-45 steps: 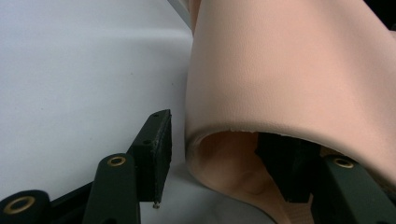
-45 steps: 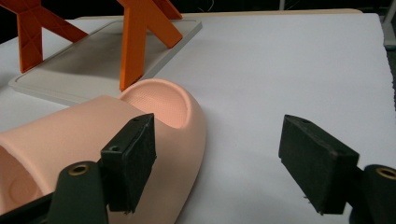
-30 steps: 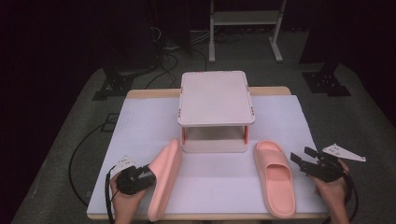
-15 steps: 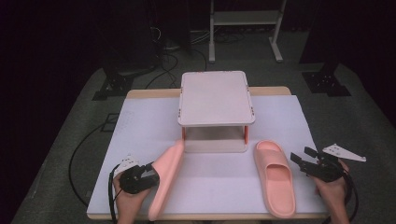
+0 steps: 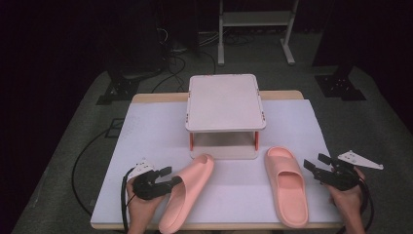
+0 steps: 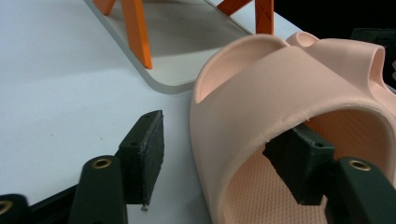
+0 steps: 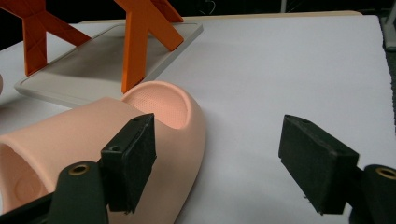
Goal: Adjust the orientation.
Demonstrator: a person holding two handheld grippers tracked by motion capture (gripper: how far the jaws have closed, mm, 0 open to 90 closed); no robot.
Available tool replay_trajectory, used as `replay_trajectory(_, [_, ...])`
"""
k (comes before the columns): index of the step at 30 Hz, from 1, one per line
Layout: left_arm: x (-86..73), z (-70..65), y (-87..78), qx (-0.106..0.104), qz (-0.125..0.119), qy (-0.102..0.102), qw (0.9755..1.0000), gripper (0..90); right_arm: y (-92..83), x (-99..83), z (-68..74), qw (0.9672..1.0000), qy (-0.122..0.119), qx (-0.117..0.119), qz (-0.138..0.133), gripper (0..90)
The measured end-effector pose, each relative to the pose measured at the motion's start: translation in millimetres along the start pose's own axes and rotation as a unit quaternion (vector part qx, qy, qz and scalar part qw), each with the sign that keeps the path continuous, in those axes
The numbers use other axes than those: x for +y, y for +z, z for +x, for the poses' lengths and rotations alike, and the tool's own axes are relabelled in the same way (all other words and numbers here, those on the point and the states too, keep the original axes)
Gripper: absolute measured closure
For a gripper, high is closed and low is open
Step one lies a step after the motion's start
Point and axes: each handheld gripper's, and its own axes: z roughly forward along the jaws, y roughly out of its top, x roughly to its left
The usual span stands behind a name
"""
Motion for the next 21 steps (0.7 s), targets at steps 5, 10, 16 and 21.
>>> replay_trajectory(5, [0.0, -3.0, 4.6, -0.007, 0.007, 0.004, 0.9999, 33.2, -0.6, -0.8, 0.4, 1.0000, -0.002, 0.004, 0.001, 26.9])
replay_trajectory(10, [-0.7, -5.3, 7.6, -0.020, 0.012, 0.000, 0.9997, 32.7, -4.1, -0.6, 3.9, 0.9999, -0.005, 0.015, -0.005, 26.9])
replay_trajectory(16, [-1.0, -10.8, 11.1, -0.030, 0.034, 0.017, 0.9988, 34.0, -9.8, -1.8, 7.8, 0.9993, -0.005, 0.035, -0.013, 27.2])
replay_trajectory(21, [-3.3, -13.7, 17.3, -0.046, 0.053, 0.018, 0.9974, 40.2, -13.9, -1.1, 14.1, 0.9986, -0.014, 0.047, -0.018, 27.1])
